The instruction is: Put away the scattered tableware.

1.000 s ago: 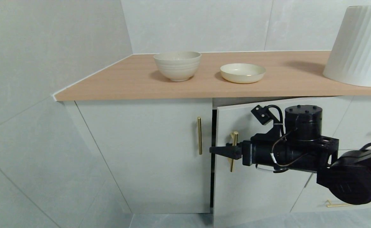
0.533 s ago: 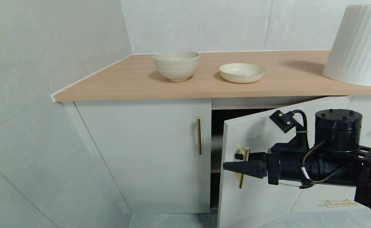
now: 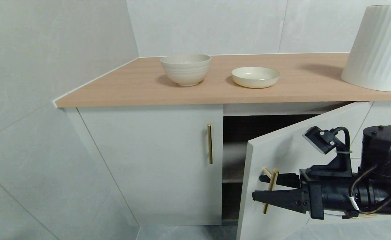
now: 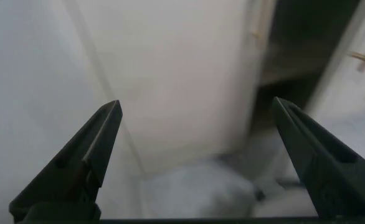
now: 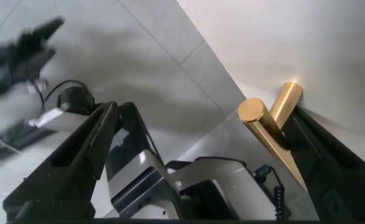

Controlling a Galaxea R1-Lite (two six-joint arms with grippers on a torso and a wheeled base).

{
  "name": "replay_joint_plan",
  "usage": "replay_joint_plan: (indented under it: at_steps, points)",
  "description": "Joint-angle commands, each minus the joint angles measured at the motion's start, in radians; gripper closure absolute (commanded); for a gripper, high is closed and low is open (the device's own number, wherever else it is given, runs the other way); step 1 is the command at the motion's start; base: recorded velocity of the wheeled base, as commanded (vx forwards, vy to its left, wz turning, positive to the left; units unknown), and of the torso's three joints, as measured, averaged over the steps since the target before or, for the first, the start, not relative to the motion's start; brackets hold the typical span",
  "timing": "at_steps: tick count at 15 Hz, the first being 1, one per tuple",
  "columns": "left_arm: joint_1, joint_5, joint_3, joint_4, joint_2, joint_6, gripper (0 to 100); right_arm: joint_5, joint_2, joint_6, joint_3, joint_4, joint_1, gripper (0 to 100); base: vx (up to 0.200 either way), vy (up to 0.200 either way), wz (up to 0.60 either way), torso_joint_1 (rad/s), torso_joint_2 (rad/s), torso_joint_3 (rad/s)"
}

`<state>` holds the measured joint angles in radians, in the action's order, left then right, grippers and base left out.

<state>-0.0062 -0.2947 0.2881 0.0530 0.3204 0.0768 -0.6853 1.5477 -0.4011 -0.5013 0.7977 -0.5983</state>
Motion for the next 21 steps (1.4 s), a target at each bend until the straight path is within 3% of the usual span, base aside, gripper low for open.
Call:
replay_joint_plan:
  at_steps: [1,2,4,5,7,10,13,14,18,19,21]
  points:
    - [-0.038,-0.123,0.197,-0.051,0.508,0.014,0,0.000,-0.029,-0.001,0.021,-0.003,0.002,0,0.000,0.000,0.00,0.000,0.00,0.000]
    - [-0.095,-0.118,0.227,-0.163,0.646,0.011,0,0.000,-0.029,-0.001,0.026,-0.003,0.002,0,0.000,0.000,0.00,0.000,0.00,0.000]
    - [-0.183,-0.090,0.256,-0.242,0.746,-0.005,0,0.000,-0.027,-0.001,0.027,-0.003,0.002,0,0.000,0.000,0.00,0.000,0.00,0.000]
    - [-0.235,-0.061,0.275,-0.255,0.789,-0.029,0,0.000,-0.027,-0.001,0.027,-0.003,0.002,0,0.000,0.000,0.00,0.000,0.00,0.000]
    - [-0.374,-0.009,0.358,-0.260,0.914,-0.129,0,-0.002,-0.023,-0.001,0.044,-0.003,0.000,0,0.000,0.000,0.00,0.000,0.00,0.000]
    - [-0.462,-0.011,0.398,-0.298,1.008,-0.198,0,-0.003,-0.021,0.002,0.056,-0.003,0.000,0,0.000,0.000,0.00,0.000,0.00,0.000]
    - [-0.557,-0.009,0.391,-0.466,1.132,-0.270,0,-0.002,-0.026,0.004,0.064,-0.003,0.000,0,0.000,0.000,0.00,0.000,0.00,0.000]
    - [-0.578,-0.011,0.387,-0.519,1.169,-0.284,100,-0.002,-0.026,0.004,0.066,-0.003,0.000,0,0.000,0.000,0.00,0.000,0.00,0.000]
    - [-0.620,-0.014,0.332,-0.754,1.303,-0.253,100,0.000,-0.035,0.010,0.073,0.008,0.000,0,0.000,0.000,0.00,0.000,0.00,0.000]
    - [-0.643,-0.017,0.299,-0.915,1.388,-0.238,100,0.000,-0.046,0.010,0.087,0.031,0.000,0,0.000,0.000,0.00,0.000,0.00,0.000]
    - [-0.664,-0.020,0.301,-1.067,1.497,-0.233,100,0.000,-0.058,0.010,0.098,0.054,0.000,0,0.000,0.000,0.00,0.000,0.00,0.000]
